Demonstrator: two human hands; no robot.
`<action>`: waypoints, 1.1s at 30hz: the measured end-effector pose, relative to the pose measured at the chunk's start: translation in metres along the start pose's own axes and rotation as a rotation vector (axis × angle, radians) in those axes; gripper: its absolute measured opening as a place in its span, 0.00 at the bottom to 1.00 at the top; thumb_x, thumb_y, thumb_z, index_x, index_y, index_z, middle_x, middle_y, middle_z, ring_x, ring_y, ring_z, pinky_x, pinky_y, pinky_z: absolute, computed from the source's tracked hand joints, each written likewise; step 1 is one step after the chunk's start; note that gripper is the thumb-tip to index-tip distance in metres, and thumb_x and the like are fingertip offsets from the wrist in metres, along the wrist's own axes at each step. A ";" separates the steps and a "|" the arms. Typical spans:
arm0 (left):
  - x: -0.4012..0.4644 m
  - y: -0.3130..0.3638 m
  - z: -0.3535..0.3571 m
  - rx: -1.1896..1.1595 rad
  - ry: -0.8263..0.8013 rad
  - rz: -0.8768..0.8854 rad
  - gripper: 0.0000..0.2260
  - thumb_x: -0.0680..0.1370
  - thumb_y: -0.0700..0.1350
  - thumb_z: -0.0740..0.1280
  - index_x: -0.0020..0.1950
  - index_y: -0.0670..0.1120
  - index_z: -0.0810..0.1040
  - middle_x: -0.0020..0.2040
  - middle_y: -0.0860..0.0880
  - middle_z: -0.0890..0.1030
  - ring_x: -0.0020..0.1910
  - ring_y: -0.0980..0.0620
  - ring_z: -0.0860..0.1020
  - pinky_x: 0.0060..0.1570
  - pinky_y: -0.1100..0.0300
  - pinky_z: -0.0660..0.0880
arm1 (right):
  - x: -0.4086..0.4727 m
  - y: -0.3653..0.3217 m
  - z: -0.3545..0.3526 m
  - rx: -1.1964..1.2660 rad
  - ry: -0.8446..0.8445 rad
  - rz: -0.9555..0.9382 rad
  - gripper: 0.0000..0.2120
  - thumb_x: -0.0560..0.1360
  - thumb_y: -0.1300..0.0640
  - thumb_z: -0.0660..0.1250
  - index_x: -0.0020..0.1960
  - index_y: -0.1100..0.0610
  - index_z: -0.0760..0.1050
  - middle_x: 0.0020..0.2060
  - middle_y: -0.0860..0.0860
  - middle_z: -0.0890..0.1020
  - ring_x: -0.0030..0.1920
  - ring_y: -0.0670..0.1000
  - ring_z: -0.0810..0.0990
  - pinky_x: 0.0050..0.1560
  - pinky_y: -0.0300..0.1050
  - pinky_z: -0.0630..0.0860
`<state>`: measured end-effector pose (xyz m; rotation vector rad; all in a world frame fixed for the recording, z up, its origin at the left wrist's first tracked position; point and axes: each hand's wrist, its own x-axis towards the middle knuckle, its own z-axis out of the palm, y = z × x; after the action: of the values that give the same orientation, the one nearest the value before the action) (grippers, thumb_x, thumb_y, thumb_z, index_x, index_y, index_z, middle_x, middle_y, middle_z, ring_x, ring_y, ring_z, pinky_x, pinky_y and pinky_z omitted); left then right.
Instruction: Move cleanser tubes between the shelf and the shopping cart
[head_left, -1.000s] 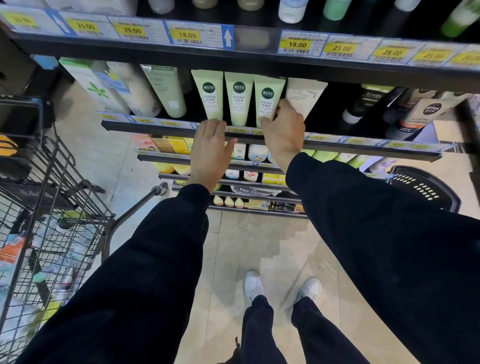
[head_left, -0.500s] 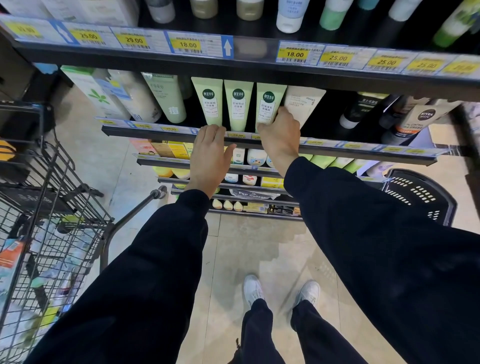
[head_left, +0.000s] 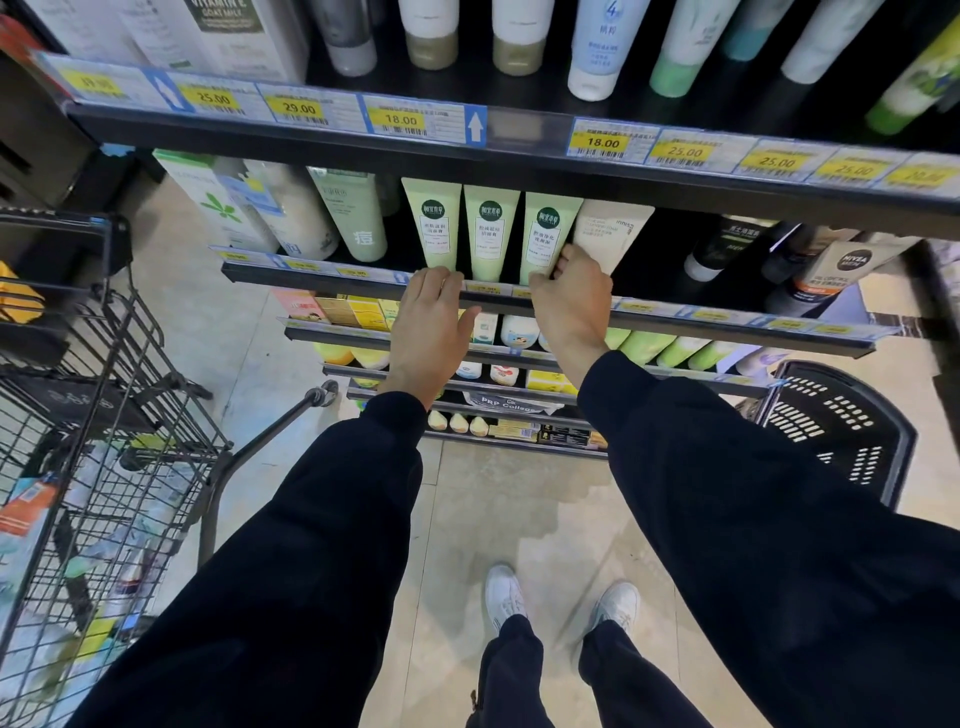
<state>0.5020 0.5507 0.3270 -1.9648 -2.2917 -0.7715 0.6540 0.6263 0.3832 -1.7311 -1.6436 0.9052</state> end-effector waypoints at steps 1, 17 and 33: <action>0.000 0.000 0.000 -0.001 0.000 0.001 0.18 0.80 0.45 0.70 0.66 0.36 0.76 0.62 0.39 0.78 0.65 0.39 0.74 0.68 0.47 0.72 | 0.000 -0.001 0.000 0.003 -0.009 0.001 0.11 0.75 0.59 0.68 0.58 0.55 0.79 0.50 0.49 0.85 0.53 0.52 0.84 0.57 0.53 0.83; 0.000 0.000 0.000 0.007 -0.022 -0.002 0.18 0.80 0.44 0.71 0.67 0.36 0.76 0.63 0.39 0.78 0.66 0.39 0.74 0.70 0.47 0.70 | -0.002 -0.009 -0.007 -0.023 -0.028 0.048 0.06 0.75 0.60 0.67 0.52 0.57 0.77 0.47 0.51 0.84 0.47 0.53 0.83 0.52 0.53 0.83; -0.049 0.021 -0.064 0.018 -0.173 -0.166 0.20 0.83 0.50 0.66 0.71 0.40 0.74 0.67 0.39 0.76 0.68 0.37 0.73 0.66 0.43 0.72 | -0.091 -0.009 -0.054 -0.441 -0.285 -0.269 0.23 0.85 0.48 0.63 0.78 0.54 0.69 0.73 0.54 0.76 0.70 0.56 0.77 0.68 0.52 0.75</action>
<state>0.5126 0.4833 0.3742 -1.9231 -2.5772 -0.6091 0.6906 0.5388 0.4307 -1.6443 -2.3422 0.7218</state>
